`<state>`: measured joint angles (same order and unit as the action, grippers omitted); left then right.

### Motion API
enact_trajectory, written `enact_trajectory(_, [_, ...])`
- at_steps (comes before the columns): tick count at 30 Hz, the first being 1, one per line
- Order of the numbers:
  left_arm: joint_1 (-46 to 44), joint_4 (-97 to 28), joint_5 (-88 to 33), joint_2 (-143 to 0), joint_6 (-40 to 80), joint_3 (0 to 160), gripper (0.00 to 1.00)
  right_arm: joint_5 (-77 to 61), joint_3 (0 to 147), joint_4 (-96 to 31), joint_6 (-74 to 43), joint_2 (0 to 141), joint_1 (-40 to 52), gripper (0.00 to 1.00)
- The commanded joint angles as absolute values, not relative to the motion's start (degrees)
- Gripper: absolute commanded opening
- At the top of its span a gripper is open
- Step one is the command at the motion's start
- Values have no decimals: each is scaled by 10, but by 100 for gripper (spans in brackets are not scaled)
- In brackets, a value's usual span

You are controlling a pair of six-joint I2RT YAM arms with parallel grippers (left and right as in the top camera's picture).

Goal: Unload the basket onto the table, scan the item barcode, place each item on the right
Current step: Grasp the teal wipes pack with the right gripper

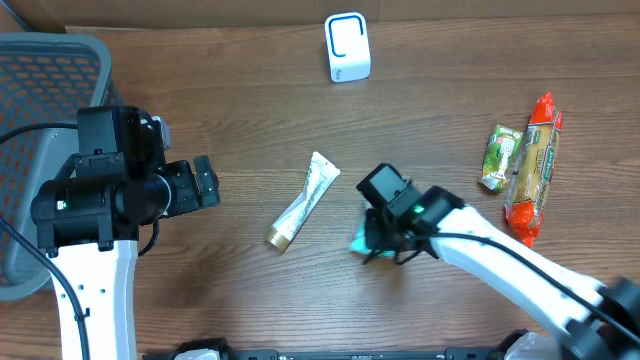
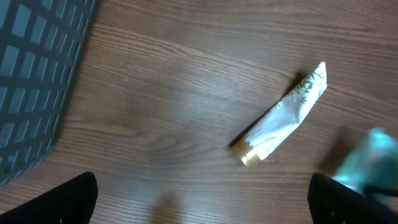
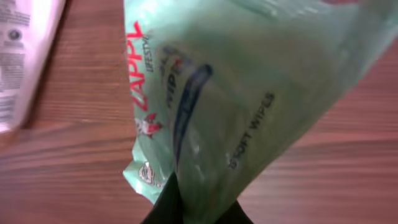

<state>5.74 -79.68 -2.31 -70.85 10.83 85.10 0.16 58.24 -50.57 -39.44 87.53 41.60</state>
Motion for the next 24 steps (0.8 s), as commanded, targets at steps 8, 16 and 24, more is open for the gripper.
enact_trajectory(8, [59, -795, -25, -708, 118, 856, 100, 315, 643, -646, -253, 933, 415, 4])
enact_trajectory(16, [59, -795, -25, -708, 118, 856, 100, 436, 681, -726, -201, 1079, 420, 4])
enact_trajectory(24, [59, -795, -25, -708, 118, 856, 100, 285, 686, -705, -194, 1082, 483, 13])
